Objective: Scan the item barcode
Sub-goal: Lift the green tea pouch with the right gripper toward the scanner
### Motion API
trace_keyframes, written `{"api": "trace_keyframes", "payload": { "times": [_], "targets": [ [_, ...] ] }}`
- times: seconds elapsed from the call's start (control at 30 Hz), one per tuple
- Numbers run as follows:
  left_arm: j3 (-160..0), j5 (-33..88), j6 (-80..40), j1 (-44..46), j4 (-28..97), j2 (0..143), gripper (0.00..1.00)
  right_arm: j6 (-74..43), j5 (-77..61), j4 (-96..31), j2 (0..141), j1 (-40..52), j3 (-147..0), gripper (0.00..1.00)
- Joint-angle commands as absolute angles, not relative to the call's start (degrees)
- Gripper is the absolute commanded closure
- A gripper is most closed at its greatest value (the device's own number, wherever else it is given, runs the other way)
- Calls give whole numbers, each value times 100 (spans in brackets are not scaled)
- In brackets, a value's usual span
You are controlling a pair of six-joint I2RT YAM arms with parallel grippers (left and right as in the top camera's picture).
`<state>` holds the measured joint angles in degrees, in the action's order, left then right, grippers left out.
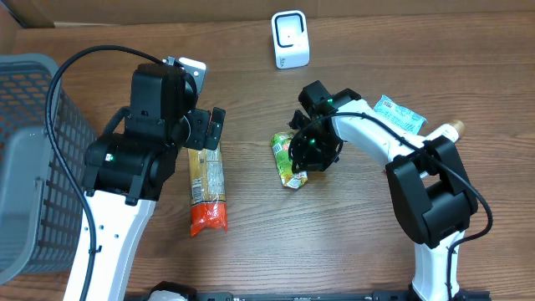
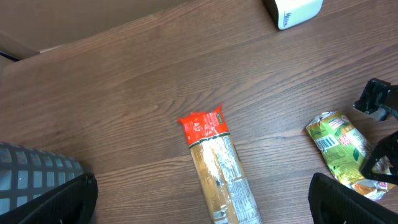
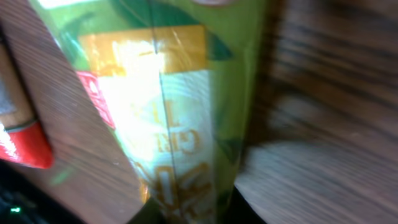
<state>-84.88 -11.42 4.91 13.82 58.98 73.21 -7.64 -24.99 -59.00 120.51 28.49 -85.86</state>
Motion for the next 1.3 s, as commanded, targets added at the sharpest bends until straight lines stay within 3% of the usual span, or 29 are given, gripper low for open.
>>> {"api": "trace_keyframes", "payload": {
  "times": [0.0,0.13,0.37,0.5,0.57,0.7,0.97,1.27],
  "targets": [
    [-8534,-1201,580,1389,5894,7345,0,-746,-2473,-5905,12066,2849,-8593,83],
    [-8534,-1201,580,1389,5892,7345,0,-836,-2473,-5898,12066,2849,-8593,48],
    [-8534,-1201,580,1389,5894,7345,1,-1525,-2298,-5874,12156,2939,-8591,47],
    [-8534,-1201,580,1389,5894,7345,1,-1479,-2220,-6090,12453,3103,-8774,51],
    [-8534,-1201,580,1389,5894,7345,0,-1476,-2150,-6215,12545,3118,-8945,60],
    [-8534,-1201,580,1389,5894,7345,0,-1476,-2217,-6226,12543,3085,-9011,96],
    [-8534,-1201,580,1389,5894,7345,0,-937,-2394,-6587,12204,2790,-9598,96],
    [-8534,-1201,580,1389,5894,7345,1,694,-5048,-7210,11461,1951,-10737,96]
  ]
}}
